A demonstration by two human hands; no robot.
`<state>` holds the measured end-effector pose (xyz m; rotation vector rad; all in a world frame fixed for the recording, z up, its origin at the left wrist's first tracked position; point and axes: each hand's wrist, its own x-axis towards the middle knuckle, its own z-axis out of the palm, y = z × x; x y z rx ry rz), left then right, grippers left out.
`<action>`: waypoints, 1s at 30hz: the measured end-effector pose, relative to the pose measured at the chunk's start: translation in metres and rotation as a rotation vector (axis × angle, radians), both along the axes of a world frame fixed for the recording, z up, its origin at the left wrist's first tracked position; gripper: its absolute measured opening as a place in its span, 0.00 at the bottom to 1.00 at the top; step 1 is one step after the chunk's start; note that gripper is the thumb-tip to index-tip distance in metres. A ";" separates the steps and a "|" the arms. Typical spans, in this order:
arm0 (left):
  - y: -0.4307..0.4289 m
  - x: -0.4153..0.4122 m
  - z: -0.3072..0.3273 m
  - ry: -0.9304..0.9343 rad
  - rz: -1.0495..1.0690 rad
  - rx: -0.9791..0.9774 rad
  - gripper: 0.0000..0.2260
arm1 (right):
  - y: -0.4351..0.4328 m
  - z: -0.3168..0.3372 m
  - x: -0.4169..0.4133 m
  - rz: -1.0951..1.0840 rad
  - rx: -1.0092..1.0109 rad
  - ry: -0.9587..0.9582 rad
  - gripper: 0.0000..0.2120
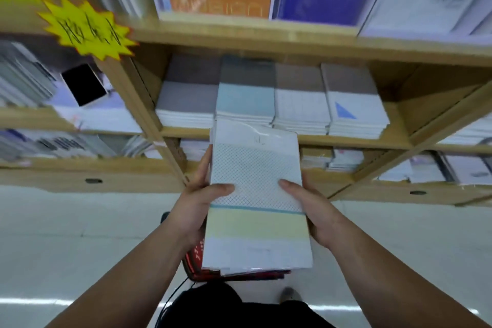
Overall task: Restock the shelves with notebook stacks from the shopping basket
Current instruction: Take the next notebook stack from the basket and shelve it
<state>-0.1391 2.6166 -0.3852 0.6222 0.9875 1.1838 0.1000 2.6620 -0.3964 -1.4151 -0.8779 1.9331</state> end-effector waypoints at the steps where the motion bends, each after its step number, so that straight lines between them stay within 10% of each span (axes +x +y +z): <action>1: 0.003 -0.007 0.009 0.003 -0.008 0.008 0.38 | 0.000 0.008 -0.004 -0.004 0.004 0.027 0.30; 10: 0.039 -0.050 0.045 -0.053 -0.141 -0.028 0.38 | 0.001 0.008 -0.045 -0.077 -0.215 0.205 0.32; 30: 0.154 -0.117 0.009 0.136 0.065 -0.130 0.37 | 0.149 0.011 -0.119 -0.079 0.185 -0.011 0.23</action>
